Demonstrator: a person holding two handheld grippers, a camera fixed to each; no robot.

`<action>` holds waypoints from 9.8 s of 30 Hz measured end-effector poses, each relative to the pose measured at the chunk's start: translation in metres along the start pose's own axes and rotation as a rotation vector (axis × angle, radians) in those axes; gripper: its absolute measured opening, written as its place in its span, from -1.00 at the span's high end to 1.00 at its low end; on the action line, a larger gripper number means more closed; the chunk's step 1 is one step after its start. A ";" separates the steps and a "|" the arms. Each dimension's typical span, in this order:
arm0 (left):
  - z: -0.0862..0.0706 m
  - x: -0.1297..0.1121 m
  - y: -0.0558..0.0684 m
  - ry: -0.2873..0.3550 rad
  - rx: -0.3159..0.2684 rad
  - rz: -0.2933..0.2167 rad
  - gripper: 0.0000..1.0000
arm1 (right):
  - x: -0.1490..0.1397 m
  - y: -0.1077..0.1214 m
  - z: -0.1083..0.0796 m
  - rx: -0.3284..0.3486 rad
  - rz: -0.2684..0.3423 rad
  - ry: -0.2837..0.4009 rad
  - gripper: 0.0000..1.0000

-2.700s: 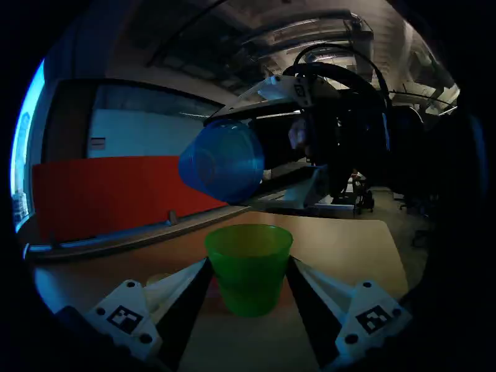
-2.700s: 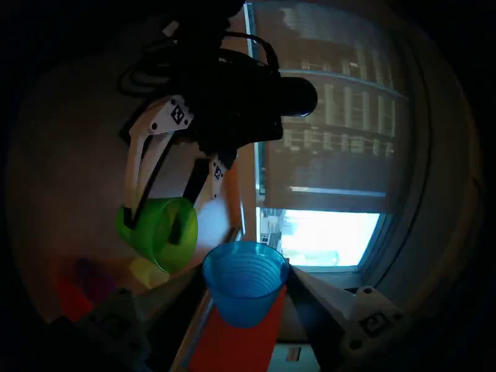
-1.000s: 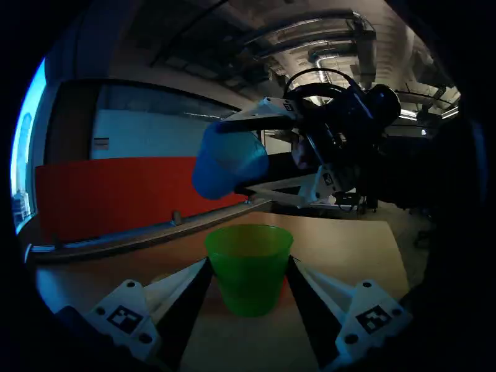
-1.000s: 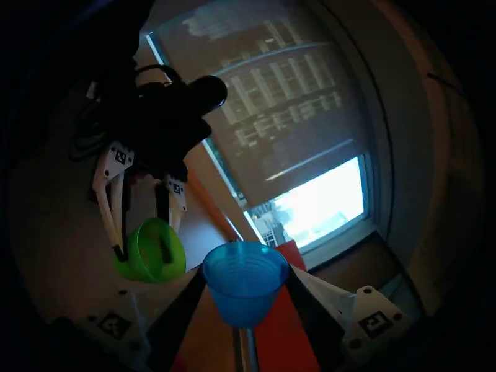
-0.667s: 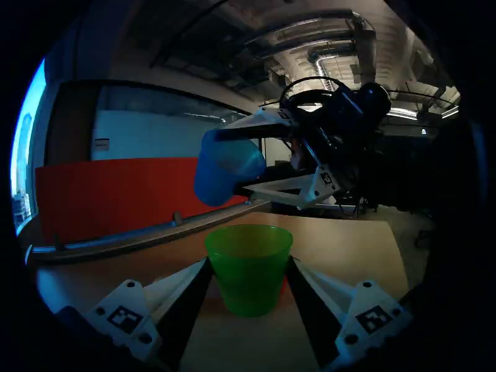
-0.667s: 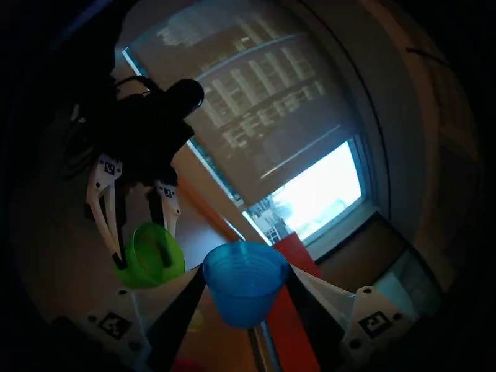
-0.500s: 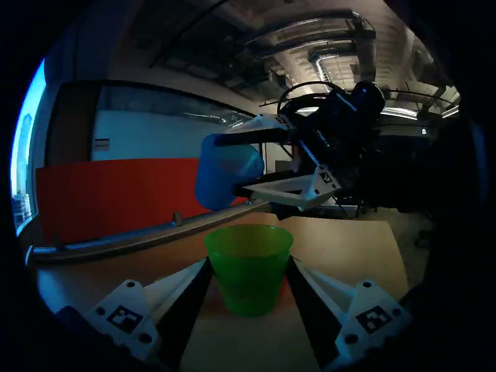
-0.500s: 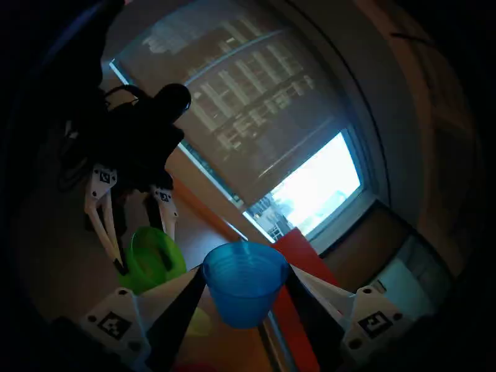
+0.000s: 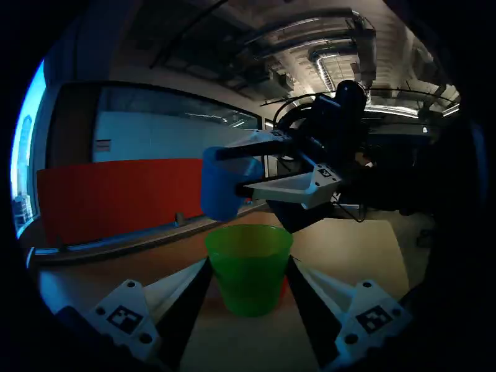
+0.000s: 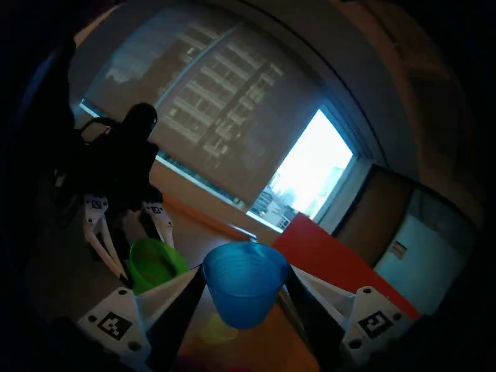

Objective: Pour water

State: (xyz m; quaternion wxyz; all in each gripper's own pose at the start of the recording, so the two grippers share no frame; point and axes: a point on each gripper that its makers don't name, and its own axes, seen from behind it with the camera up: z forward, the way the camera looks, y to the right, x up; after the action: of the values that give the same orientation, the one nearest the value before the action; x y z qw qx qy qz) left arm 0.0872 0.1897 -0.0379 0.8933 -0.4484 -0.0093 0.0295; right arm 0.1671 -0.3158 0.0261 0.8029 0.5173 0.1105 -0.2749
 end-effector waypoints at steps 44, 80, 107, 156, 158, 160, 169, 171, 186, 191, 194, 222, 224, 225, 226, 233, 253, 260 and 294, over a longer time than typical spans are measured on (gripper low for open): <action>-0.008 -0.007 -0.004 -0.043 0.003 0.016 -0.64 | -0.038 -0.024 -0.011 0.045 0.551 -0.117 -0.83; -0.009 -0.055 0.001 -0.202 -0.021 0.036 -0.64 | -0.078 -0.066 -0.043 0.117 0.564 -0.227 -0.85; -0.004 -0.108 0.014 -0.358 -0.074 0.034 -0.64 | -0.119 -0.118 -0.053 0.217 0.471 -0.318 -0.86; -0.006 -0.163 0.018 -0.541 -0.118 0.041 -0.65 | -0.164 -0.179 -0.063 0.342 0.443 -0.371 -0.86; -0.006 -0.164 0.018 -0.545 -0.119 0.046 -0.65 | -0.164 -0.180 -0.063 0.342 0.444 -0.369 -0.85; -0.006 -0.165 0.018 -0.549 -0.120 0.051 -0.65 | -0.165 -0.180 -0.062 0.341 0.444 -0.368 -0.86; -0.008 -0.169 0.019 -0.567 -0.127 0.061 -0.65 | -0.170 -0.184 -0.062 0.339 0.437 -0.368 -0.86; -0.009 -0.170 0.019 -0.572 -0.127 0.061 -0.65 | -0.171 -0.184 -0.062 0.338 0.434 -0.369 -0.86; -0.013 -0.176 0.018 -0.583 -0.123 0.060 -0.66 | -0.180 -0.188 -0.063 0.333 0.449 -0.373 -0.86; -0.016 -0.177 0.017 -0.584 -0.119 0.058 -0.66 | -0.180 -0.188 -0.067 0.331 0.446 -0.377 -0.86; -0.017 -0.177 0.016 -0.584 -0.117 0.056 -0.66 | -0.180 -0.188 -0.070 0.330 0.441 -0.382 -0.87; -0.013 -0.179 0.015 -0.605 -0.120 0.047 -0.67 | -0.196 -0.190 -0.083 0.309 0.430 -0.431 -0.90; -0.013 -0.179 0.015 -0.606 -0.120 0.044 -0.67 | -0.196 -0.190 -0.083 0.310 0.430 -0.431 -0.91; -0.013 -0.180 0.015 -0.606 -0.121 0.042 -0.67 | -0.196 -0.189 -0.083 0.310 0.430 -0.431 -0.92; -0.013 -0.180 0.015 -0.607 -0.121 0.040 -0.67 | -0.197 -0.189 -0.084 0.310 0.430 -0.433 -0.92; -0.014 -0.186 0.015 -0.625 -0.121 0.039 -0.67 | -0.199 -0.189 -0.087 0.305 0.428 -0.440 -0.94; -0.033 -0.200 0.005 -0.681 -0.086 0.059 -0.68 | -0.205 -0.187 -0.102 0.270 0.433 -0.457 -0.94; -0.045 -0.201 0.000 -0.687 -0.057 0.064 -0.68 | -0.207 -0.186 -0.112 0.248 0.440 -0.466 -0.94; -0.099 -0.174 -0.027 -0.617 0.187 0.038 -0.69 | -0.200 -0.166 -0.171 0.040 0.558 -0.497 -0.96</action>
State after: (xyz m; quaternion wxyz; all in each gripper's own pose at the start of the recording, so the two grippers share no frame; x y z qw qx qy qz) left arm -0.0813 0.0842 -0.0737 0.8850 -0.3344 -0.2685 0.1814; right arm -0.0717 -0.1499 -0.0853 0.8391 0.4604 -0.2385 -0.1647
